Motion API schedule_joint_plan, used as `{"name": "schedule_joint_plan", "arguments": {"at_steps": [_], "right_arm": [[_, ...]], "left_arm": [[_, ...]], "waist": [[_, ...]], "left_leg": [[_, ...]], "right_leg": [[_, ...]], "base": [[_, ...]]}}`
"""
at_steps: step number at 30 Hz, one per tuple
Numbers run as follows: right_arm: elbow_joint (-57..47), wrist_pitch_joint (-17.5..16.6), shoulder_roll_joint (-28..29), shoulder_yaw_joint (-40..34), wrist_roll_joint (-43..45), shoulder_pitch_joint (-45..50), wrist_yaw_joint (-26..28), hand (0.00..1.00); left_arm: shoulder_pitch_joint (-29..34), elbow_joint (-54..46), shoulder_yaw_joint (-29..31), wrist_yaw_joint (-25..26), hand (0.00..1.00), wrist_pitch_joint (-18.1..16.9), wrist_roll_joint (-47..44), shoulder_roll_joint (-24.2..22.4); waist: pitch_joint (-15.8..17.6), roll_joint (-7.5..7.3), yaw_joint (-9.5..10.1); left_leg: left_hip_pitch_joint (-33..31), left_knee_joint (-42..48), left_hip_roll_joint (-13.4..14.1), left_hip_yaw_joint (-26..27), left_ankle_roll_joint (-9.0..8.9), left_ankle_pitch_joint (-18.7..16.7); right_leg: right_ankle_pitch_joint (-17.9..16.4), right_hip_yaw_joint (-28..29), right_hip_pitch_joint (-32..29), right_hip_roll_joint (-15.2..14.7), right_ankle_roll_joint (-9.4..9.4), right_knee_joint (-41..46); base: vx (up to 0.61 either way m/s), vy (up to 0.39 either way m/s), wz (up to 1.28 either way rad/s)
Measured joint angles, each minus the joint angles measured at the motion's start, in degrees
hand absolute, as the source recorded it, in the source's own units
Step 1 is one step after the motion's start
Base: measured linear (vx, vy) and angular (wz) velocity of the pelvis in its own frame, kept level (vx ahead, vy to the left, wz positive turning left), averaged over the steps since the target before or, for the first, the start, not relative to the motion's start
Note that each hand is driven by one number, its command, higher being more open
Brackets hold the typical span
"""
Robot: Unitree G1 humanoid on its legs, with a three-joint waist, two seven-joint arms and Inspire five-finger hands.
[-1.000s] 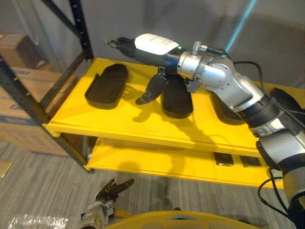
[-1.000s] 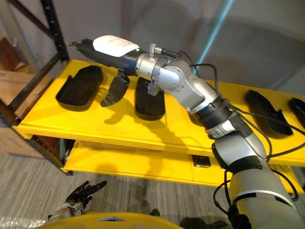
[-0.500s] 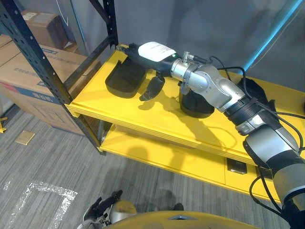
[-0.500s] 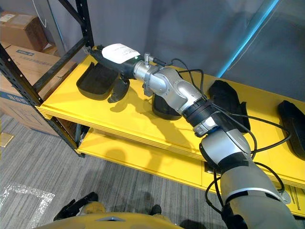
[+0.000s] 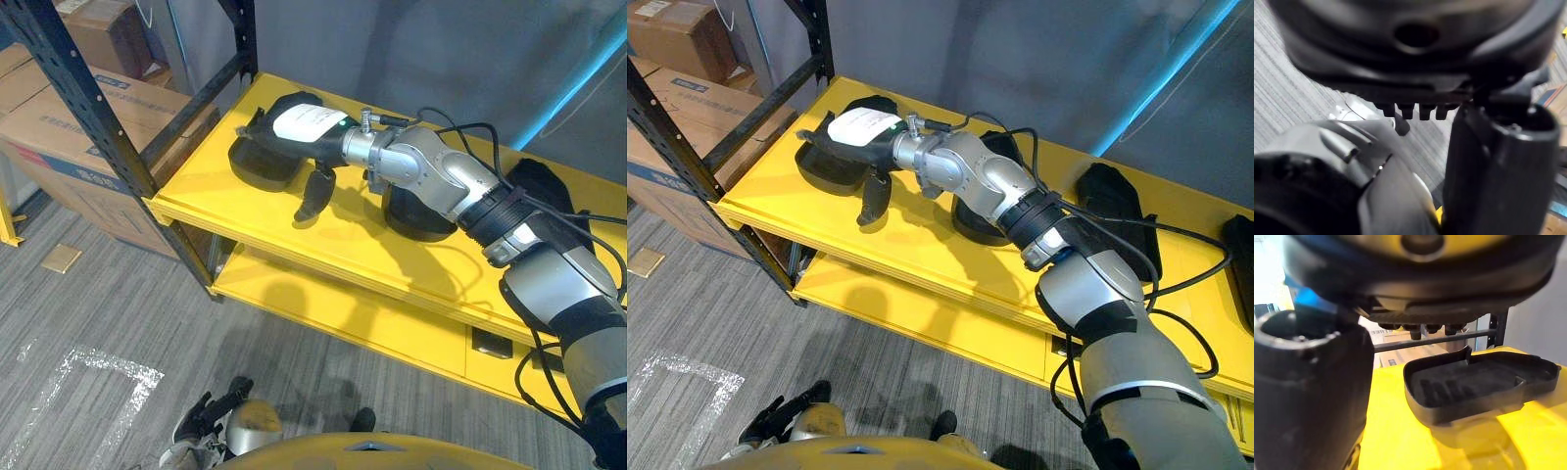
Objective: Walk over and take three plastic housings, then place them on the shelf
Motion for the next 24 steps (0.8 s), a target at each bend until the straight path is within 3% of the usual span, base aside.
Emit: {"name": "schedule_joint_plan", "arguments": {"at_steps": [9,15,24], "right_arm": [[0.69,2.07,0.03,0.93,-4.44,-1.24,6.67,1.00],[2.45,5.96,0.03,1.28,-6.74,-1.78,6.85,1.00],[2.88,6.66,0.02,0.29,-9.03,-1.78,6.84,1.00]], "left_arm": [[-0.01,-1.67,-0.03,0.10,1.00,0.24,0.04,-0.56],[-0.02,-2.30,-0.45,0.21,1.00,0.16,0.04,-0.77],[-0.11,-3.77,-1.19,0.66,1.00,0.24,0.01,-0.85]], "waist": [[1.58,0.27,0.36],[2.22,0.69,0.36],[3.63,1.00,0.33]], "left_leg": [[-0.47,0.06,-0.13,-0.80,-0.05,0.21],[-0.76,0.07,-0.28,-1.06,-0.02,0.25],[-1.22,0.80,-0.37,-1.13,0.19,0.13]], "right_leg": [[-0.04,-0.67,0.09,-0.03,-0.04,0.00],[-0.07,-0.94,-0.05,-0.12,-0.03,0.01],[-0.10,-0.96,-0.16,-0.20,-0.02,0.01]], "base": [[0.00,0.003,0.03],[0.00,0.003,0.01],[0.00,0.000,0.00]]}}
